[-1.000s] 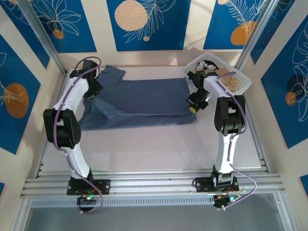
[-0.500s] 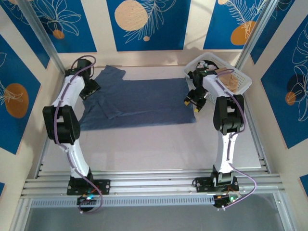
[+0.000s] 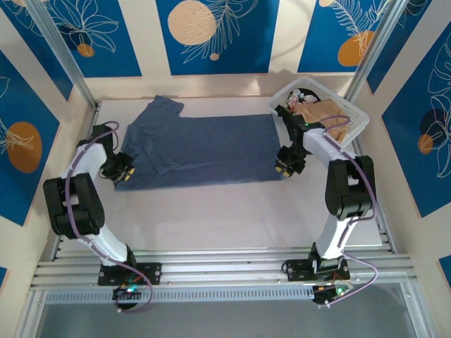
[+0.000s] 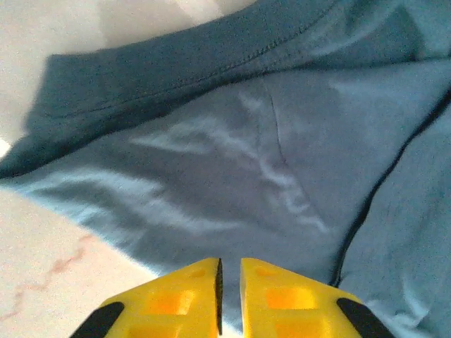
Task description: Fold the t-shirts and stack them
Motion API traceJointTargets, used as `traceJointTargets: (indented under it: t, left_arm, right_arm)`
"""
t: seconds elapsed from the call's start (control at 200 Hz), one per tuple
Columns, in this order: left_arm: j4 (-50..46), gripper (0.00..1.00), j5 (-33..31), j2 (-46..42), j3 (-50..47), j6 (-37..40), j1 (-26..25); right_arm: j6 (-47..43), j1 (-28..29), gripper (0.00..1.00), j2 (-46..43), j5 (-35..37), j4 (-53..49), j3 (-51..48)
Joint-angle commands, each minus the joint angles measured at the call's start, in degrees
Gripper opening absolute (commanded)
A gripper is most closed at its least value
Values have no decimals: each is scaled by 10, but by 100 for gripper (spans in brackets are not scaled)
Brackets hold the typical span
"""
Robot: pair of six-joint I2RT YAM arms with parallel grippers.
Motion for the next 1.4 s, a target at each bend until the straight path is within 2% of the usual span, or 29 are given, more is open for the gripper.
traceJointTargets:
  t: [0.0, 0.195, 0.395, 0.545, 0.74, 0.795, 0.86, 0.92, 0.98, 1.035, 1.1, 1.165, 1.245, 1.395]
  left_arm:
    - [50, 14, 27, 33, -14, -40, -4]
    - [50, 12, -15, 67, -18, -42, -9]
    - [10, 10, -84, 30, -80, -33, -6]
    - [10, 10, -76, -18, -148, -33, -1]
    - [-49, 12, -87, -109, -193, -28, 14]
    - [-52, 16, -70, -132, -199, -28, 20]
    - [-53, 26, -31, -144, -186, -33, 18]
    - [-53, 35, 0, -151, -163, -53, 4]
    - [-47, 40, 16, -162, -142, -82, -25]
    - [-41, 42, 32, -164, -133, -116, -57]
    - [-31, 43, 54, -160, -138, -159, -89]
    - [-15, 44, 62, -158, -153, -203, -116]
    - [-2, 45, 58, -153, -168, -242, -144]
    - [-10, 46, 39, -127, -160, -259, -166]
  right_arm:
    - [6, 20, 22, 31, -4, 26, 13]
    - [4, 38, 21, 102, 40, 20, 64]
    - [-19, 49, 20, 155, 71, -58, 86]
    - [-21, 52, 20, 106, 39, -68, 3]
    - [-17, 71, 23, 6, 7, -61, -101]
    - [-22, 78, 26, -14, -4, -56, -106]
    - [-34, 92, 31, -32, -6, -49, -93]
    - [-48, 104, 36, -47, -11, -39, -73]
    - [-64, 109, 40, -56, -44, -18, -56]
    - [-74, 107, 42, -60, -101, 18, -53]
    - [-81, 96, 43, -52, -200, 69, -56]
    - [-79, 90, 43, -41, -249, 93, -51]
    - [-81, 94, 44, -39, -258, 98, -39]
    - [-95, 101, 44, -37, -239, 78, -23]
